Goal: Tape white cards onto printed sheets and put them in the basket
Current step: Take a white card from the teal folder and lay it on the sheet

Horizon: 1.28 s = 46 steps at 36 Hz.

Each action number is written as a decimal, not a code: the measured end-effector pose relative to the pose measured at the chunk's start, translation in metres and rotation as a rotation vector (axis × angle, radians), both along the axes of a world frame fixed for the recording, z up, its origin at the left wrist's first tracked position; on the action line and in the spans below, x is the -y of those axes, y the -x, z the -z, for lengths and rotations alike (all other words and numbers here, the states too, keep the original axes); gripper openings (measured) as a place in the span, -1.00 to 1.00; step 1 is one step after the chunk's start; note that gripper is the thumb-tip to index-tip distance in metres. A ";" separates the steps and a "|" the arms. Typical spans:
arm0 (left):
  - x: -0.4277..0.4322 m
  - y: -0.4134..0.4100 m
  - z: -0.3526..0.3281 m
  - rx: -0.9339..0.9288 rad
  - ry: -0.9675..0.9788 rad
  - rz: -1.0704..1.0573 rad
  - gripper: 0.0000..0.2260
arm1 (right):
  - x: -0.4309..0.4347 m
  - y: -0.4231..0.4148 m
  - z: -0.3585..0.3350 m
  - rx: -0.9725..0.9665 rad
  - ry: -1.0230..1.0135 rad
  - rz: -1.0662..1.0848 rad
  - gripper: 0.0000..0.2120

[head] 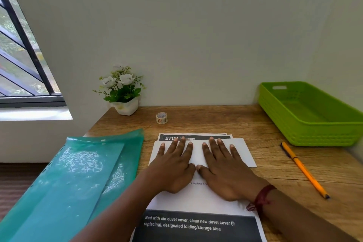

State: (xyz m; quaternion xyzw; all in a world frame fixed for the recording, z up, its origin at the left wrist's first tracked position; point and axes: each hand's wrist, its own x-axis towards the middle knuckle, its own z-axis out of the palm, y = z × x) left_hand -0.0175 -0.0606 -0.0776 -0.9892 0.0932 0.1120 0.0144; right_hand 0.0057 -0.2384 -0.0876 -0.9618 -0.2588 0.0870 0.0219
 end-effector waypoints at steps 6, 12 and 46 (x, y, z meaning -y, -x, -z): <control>-0.001 -0.001 0.002 -0.065 0.021 -0.077 -0.39 | 0.008 -0.004 -0.002 -0.039 -0.034 0.110 -0.26; -0.003 0.001 -0.002 -0.083 0.018 -0.137 -0.33 | 0.015 -0.004 -0.001 -0.032 -0.048 0.161 -0.23; -0.052 -0.083 -0.073 0.294 -0.021 -0.252 -0.67 | 0.024 0.007 -0.014 0.197 -0.393 -0.029 -0.26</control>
